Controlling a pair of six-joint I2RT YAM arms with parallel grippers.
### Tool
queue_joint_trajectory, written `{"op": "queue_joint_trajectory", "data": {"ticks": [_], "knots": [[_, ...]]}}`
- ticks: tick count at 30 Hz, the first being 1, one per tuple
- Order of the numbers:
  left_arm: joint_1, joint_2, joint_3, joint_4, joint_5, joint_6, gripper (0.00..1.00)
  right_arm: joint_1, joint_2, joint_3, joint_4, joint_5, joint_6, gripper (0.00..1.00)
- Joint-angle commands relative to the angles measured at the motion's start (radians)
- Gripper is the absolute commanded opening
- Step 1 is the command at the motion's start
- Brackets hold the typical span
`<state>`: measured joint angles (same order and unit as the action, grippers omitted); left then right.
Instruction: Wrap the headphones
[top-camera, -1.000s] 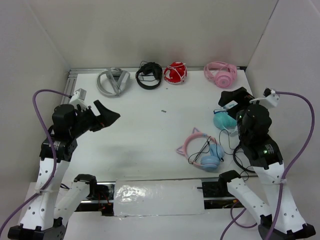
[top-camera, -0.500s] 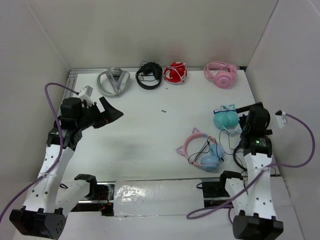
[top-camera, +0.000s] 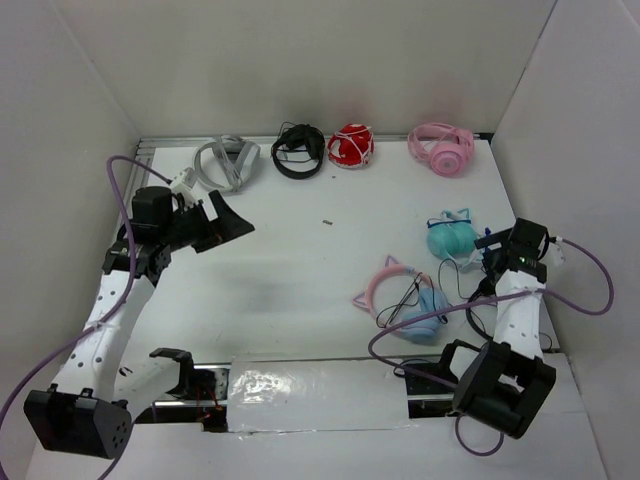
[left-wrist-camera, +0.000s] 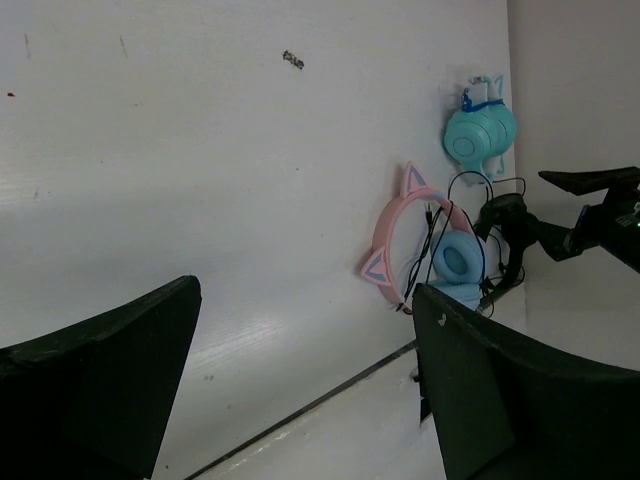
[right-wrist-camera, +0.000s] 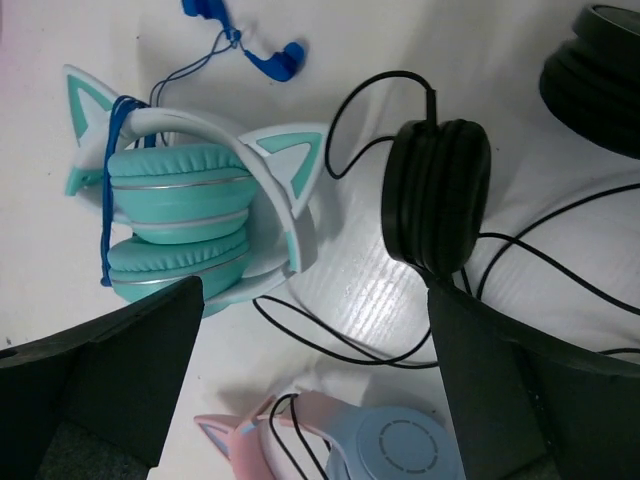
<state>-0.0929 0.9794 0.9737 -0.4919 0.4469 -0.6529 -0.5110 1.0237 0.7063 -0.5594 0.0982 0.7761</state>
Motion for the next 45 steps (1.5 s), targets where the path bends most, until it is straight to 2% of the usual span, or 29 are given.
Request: {"op": "queue_joint_trajectory", "data": {"ticks": [1, 13, 18, 22, 30, 33, 34, 35, 36, 38, 39, 40, 45], "knots": [[0.002, 0.013, 0.04, 0.041, 0.053, 0.033, 0.99, 0.034, 0.016, 0.042, 0.038, 0.087, 0.012, 1.0], [0.002, 0.07, 0.046, 0.052, 0.067, 0.042, 0.99, 0.042, 0.118, -0.031, -0.005, 0.201, 0.101, 1.0], [0.004, 0.096, 0.046, 0.047, 0.058, 0.042, 0.99, 0.178, 0.118, -0.044, -0.048, 0.294, 0.155, 1.0], [0.004, 0.117, 0.031, 0.067, 0.091, 0.05, 0.99, 0.198, 0.18, -0.037, -0.005, 0.224, 0.115, 1.0], [0.004, 0.145, 0.04, 0.052, 0.03, 0.05, 0.99, 0.223, 0.331, -0.027, -0.016, 0.273, 0.134, 0.98], [0.004, 0.163, 0.062, 0.023, 0.012, 0.041, 0.99, 0.236, 0.329, -0.019, -0.004, 0.253, 0.127, 0.69], [0.004, 0.177, 0.08, 0.007, 0.006, 0.041, 0.99, 0.241, 0.319, -0.01, -0.008, 0.265, 0.135, 0.45], [0.004, 0.182, 0.091, -0.002, -0.008, 0.044, 0.99, 0.249, 0.29, -0.001, -0.029, 0.276, 0.137, 0.39], [0.004, 0.191, 0.103, -0.017, -0.016, 0.041, 0.99, 0.261, 0.276, 0.018, -0.046, 0.302, 0.138, 0.28], [0.004, 0.193, 0.106, -0.019, -0.02, 0.039, 0.99, 0.272, 0.221, 0.039, -0.1, 0.328, 0.14, 0.18], [0.004, 0.188, 0.103, -0.01, -0.01, 0.042, 0.99, 0.281, 0.202, 0.057, -0.118, 0.339, 0.141, 0.07], [0.004, 0.183, 0.099, -0.005, -0.004, 0.044, 0.99, 0.287, 0.153, 0.065, -0.154, 0.359, 0.143, 0.0], [0.004, 0.151, 0.089, 0.009, 0.058, 0.068, 0.99, 0.301, -0.012, 0.12, -0.237, 0.394, 0.124, 0.0]]}}
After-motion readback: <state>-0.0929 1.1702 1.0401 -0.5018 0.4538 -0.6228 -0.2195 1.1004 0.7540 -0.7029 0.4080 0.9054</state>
